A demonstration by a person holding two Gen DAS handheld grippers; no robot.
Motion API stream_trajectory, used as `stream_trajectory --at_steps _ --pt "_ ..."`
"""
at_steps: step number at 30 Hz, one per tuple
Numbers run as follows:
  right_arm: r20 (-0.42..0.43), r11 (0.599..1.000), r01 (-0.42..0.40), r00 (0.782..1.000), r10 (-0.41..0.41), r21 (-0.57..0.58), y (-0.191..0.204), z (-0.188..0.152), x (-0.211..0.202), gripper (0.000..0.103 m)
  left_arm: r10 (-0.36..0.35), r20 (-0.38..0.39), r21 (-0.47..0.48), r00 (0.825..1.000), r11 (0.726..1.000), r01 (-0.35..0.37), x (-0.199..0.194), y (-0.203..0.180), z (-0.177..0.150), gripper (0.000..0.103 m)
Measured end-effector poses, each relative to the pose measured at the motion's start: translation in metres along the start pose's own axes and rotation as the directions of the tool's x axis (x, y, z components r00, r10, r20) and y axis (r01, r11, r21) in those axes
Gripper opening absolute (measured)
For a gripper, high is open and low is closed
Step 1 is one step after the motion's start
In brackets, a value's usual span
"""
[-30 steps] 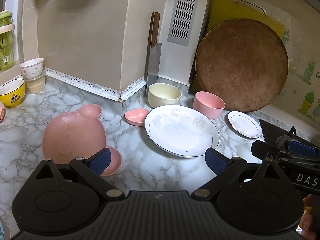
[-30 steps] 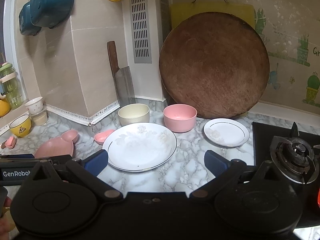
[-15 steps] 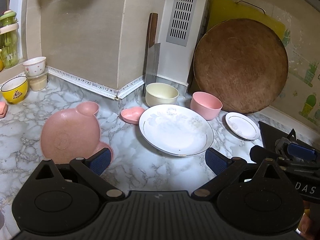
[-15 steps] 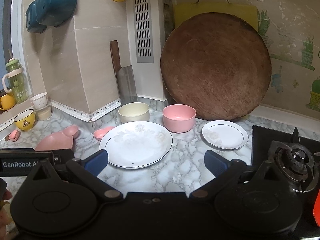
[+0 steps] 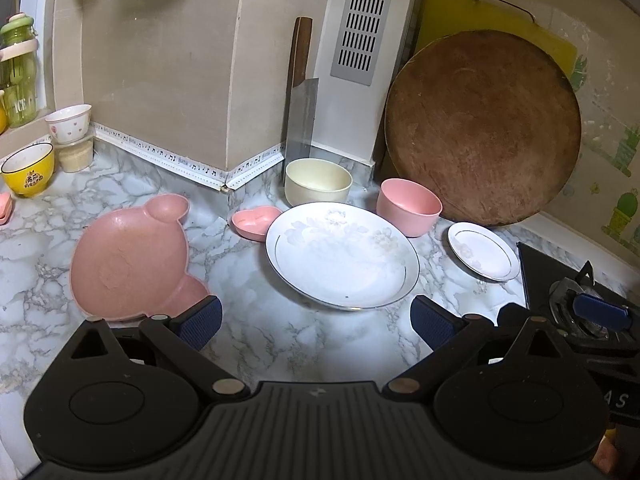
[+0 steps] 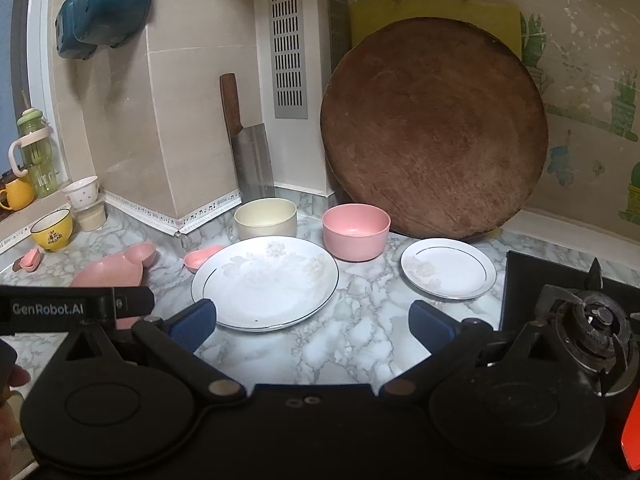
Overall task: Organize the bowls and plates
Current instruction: 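Move both grippers down to the rim of the large white plate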
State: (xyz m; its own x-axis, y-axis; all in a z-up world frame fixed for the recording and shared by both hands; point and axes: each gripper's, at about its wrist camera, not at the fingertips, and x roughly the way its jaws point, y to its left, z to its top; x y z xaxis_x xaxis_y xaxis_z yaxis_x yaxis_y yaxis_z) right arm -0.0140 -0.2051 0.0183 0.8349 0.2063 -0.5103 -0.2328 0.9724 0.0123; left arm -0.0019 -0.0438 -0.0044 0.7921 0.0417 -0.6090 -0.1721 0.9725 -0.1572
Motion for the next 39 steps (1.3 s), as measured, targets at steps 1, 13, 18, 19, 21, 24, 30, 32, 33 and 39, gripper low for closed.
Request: stream_trajectory --at_steps 1,13,18,19,21,24,30,32,33,39 --pt "0.002 1.000 0.001 1.000 -0.001 -0.003 0.000 0.002 0.003 0.103 0.002 0.002 0.002 1.000 1.000 -0.002 0.002 0.001 0.001 0.101" --pt "-0.083 0.998 0.065 0.994 -0.064 0.009 -0.011 0.021 0.097 0.103 -0.027 -0.059 -0.006 0.998 1.000 0.027 0.080 0.038 0.035 0.101" --pt "-0.156 0.996 0.092 0.983 -0.093 -0.015 -0.010 0.023 0.143 0.101 -0.039 -0.108 0.003 0.993 0.999 0.039 0.124 0.049 0.049 0.101" --pt "-0.174 0.997 0.076 0.982 -0.075 -0.001 -0.012 0.025 0.152 0.099 -0.042 -0.120 0.007 0.992 0.999 0.043 0.131 0.050 0.051 0.101" --pt "-0.222 0.998 0.056 0.974 -0.050 0.020 -0.015 0.030 0.170 0.095 -0.049 -0.138 0.016 0.989 0.999 0.052 0.145 0.051 0.053 0.101" --pt "-0.286 0.998 0.044 0.958 -0.029 0.046 -0.019 0.037 0.193 0.087 -0.066 -0.192 0.002 0.979 0.998 0.068 0.166 0.056 0.059 0.101" --pt "-0.359 0.994 0.038 0.933 0.000 0.099 -0.029 0.048 0.226 0.071 -0.100 -0.256 -0.067 0.961 0.994 0.085 0.195 0.068 0.068 0.094" --pt "-0.388 0.991 0.038 0.922 0.016 0.130 -0.035 0.049 0.236 0.063 -0.108 -0.278 -0.086 0.954 0.993 0.087 0.205 0.073 0.072 0.088" --pt "-0.400 0.987 0.030 0.916 0.035 0.155 -0.039 0.049 0.241 0.059 -0.107 -0.286 -0.093 0.952 0.992 0.084 0.208 0.075 0.073 0.083" --pt "-0.437 0.978 -0.012 0.894 0.104 0.208 -0.043 0.047 0.255 0.047 -0.125 -0.325 -0.134 0.937 0.987 0.085 0.219 0.083 0.074 0.071"
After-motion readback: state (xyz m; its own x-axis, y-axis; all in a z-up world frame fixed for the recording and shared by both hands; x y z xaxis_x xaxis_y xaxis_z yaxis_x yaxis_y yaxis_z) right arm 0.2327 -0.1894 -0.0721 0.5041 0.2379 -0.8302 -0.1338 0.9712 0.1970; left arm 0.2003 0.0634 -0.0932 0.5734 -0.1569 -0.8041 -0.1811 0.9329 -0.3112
